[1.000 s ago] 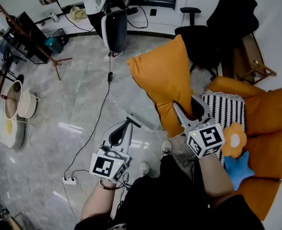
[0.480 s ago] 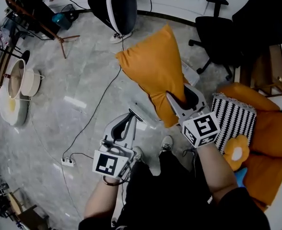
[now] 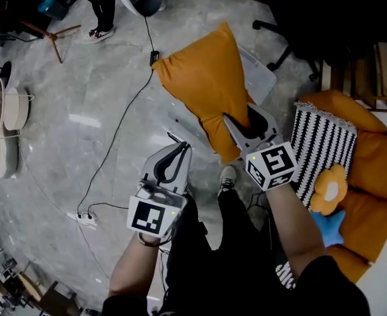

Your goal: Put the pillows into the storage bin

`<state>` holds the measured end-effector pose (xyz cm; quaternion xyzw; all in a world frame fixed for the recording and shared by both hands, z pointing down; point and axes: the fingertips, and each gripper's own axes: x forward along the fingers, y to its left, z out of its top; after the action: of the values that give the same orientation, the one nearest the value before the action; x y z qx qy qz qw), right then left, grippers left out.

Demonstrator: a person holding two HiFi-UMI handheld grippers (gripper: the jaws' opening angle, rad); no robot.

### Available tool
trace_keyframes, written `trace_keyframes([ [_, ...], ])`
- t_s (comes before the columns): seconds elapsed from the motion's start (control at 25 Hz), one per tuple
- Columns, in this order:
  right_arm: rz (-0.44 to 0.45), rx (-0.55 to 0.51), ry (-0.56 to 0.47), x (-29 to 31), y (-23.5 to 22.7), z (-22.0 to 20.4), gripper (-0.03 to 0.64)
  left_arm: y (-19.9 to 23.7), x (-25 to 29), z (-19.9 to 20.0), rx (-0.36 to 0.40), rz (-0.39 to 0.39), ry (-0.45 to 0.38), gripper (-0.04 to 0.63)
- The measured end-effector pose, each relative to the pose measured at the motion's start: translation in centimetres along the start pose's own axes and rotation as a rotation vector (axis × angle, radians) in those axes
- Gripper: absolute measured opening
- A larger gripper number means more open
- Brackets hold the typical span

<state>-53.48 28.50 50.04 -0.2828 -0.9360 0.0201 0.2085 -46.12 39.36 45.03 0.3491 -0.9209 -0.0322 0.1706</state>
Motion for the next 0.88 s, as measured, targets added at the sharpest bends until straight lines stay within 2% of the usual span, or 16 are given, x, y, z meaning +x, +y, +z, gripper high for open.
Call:
trace_keyframes([
  [0.28, -0.004, 0.012, 0.137, 8.1, 0.3, -12.3, 0.212, 4.7, 2.7, -10.5, -0.096, -0.055, 0.071, 0.008],
  [0.48, 0.005, -0.012, 0.227, 12.9, 0.0, -21.6, 0.215, 6.3, 4.1, -17.3, -0.141, -0.075, 0.109, 0.008],
  [0.6, 0.018, -0.029, 0.275, 14.7, 0.0, -26.5, 0.238, 6.6, 4.2, -20.8, -0.164, -0.073, 0.133, 0.008],
  [0.64, 0.025, -0.033, 0.289, 15.1, 0.1, -28.0, 0.27, 6.5, 4.0, -21.8, -0.169, -0.071, 0.141, 0.008],
  [0.68, 0.026, -0.04, 0.297, 15.4, 0.1, -29.2, 0.309, 6.5, 3.8, -22.7, -0.172, -0.07, 0.149, 0.008],
  [0.72, 0.02, -0.051, 0.297, 15.6, 0.0, -30.1, 0.31, 6.4, 3.6, -23.4, -0.172, -0.068, 0.156, 0.008],
  [0.76, 0.012, -0.062, 0.289, 15.6, 0.0, -30.6, 0.234, 6.4, 3.4, -23.9, -0.173, -0.065, 0.161, 0.008],
  [0.88, 0.017, -0.042, 0.268, 15.2, 0.6, -30.8, 0.3, 6.1, 2.9, -24.4, -0.179, -0.057, 0.162, 0.008],
])
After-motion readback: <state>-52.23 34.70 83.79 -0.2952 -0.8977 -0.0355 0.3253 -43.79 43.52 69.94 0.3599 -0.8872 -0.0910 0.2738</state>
